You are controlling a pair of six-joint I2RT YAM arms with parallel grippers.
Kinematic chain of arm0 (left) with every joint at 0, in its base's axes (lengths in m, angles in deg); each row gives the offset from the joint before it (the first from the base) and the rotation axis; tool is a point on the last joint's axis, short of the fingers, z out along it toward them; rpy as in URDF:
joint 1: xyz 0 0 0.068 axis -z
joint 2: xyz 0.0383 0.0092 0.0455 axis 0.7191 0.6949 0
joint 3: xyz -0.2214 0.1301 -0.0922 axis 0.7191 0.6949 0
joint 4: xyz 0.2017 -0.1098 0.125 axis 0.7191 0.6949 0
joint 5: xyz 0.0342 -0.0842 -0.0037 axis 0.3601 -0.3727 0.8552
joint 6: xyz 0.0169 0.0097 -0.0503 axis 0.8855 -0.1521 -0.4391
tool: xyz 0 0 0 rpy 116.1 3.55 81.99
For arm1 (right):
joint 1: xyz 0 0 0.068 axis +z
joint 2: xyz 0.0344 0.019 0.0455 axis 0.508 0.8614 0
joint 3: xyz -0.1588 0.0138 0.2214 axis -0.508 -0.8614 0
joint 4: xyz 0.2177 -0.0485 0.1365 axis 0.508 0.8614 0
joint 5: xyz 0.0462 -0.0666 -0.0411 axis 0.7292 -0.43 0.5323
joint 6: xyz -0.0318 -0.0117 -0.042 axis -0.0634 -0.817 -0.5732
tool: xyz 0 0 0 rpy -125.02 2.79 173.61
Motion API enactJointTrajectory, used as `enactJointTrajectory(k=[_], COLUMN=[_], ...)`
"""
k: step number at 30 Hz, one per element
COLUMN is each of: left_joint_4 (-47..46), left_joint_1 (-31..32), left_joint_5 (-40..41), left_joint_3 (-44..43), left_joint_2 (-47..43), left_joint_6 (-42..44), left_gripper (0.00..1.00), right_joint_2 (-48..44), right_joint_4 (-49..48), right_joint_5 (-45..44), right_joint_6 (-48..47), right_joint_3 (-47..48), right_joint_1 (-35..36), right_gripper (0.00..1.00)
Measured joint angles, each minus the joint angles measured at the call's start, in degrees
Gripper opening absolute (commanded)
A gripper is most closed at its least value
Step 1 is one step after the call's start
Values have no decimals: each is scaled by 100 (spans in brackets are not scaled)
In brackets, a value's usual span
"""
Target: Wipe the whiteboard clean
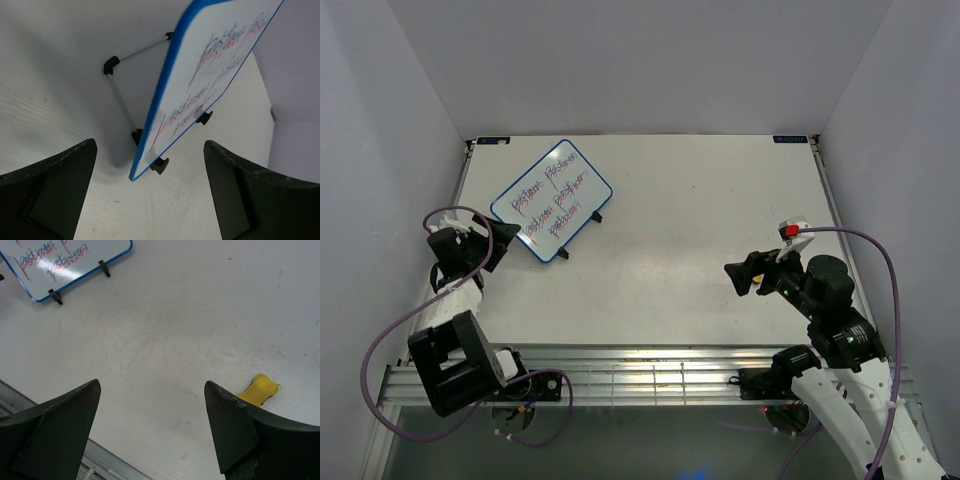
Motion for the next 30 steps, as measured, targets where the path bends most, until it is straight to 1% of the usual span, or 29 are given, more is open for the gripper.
enactJointTrajectory(k=[5,10,12,14,18,20,25,27,28,29,30], left_joint_4=[-1860,-3604,-4133,-4461,-4881,-5038,-5512,-5652,-5722,-5766,-5807], left_joint_1=[-273,-273,-275,-275,-275,-282,-341,-352,-361,-369,-372], left_joint_5=[-693,-1320,-1596,-1853,-2229,-2446,-2922,-3023,-3053,-3071,-3091], left_joint_3=[472,501,492,402,127,-63,-413,-413,-409,-404,-391], left_joint_2=[1163,1956,2184,2376,2739,2973,3547,3652,3689,3707,3716], left_joint_6=[-590,-758,-748,-678,-527,-501,-601,-649,-669,-678,-680], left_gripper=[98,98,98,98,95,90,84,77,71,67,66], right_joint_2=[17,17,20,20,24,42,129,155,166,184,208], right_joint_4=[-138,-240,-251,-249,-254,-264,-365,-398,-415,-420,-431], right_joint_5=[474,817,931,1019,1115,1220,1587,1637,1652,1670,1692], right_joint_6=[-101,-186,-197,-208,-227,-236,-232,-229,-229,-227,-225], right_joint_3=[-28,-31,-31,-28,-28,-28,-4,7,11,22,35], right_joint_1=[0,0,0,0,0,0,0,0,0,0,0], right_gripper=[90,90,90,90,90,90,90,90,90,90,90])
